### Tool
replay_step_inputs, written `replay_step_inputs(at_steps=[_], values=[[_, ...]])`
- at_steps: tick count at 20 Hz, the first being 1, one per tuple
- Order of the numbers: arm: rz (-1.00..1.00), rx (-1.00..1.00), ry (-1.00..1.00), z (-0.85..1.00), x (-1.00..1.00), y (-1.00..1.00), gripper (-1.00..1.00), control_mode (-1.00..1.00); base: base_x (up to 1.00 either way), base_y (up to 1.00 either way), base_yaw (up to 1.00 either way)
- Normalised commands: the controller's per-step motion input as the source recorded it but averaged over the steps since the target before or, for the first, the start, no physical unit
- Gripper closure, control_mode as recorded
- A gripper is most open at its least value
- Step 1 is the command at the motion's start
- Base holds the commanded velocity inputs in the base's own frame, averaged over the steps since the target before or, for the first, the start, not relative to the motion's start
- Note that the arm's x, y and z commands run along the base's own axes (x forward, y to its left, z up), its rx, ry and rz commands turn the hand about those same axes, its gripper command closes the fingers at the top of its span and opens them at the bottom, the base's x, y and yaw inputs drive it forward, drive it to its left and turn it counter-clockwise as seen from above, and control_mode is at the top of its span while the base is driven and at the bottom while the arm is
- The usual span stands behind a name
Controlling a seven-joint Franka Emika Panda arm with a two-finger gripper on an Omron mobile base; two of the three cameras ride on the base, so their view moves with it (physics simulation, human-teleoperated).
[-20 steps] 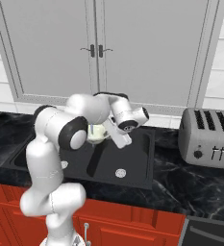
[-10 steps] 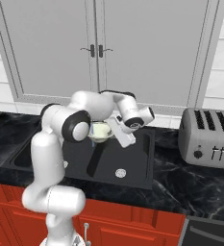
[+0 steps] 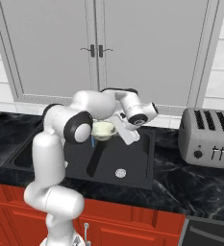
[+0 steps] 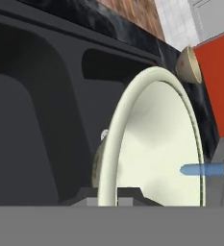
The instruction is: Rinse each bowl for a few seconds and place them down in the sink or on the counter.
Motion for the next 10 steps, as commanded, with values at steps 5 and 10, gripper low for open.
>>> replay_step_inputs(at_steps=[5, 10], values=[[-0.07, -0.03, 0.0, 0.03, -0.21, -0.29, 1.0, -1.0, 0.0, 0.0, 0.0], [-0.13, -0.03, 0.0, 0.0, -0.26, -0.3, 1.0, -1.0, 0.0, 0.0, 0.0]])
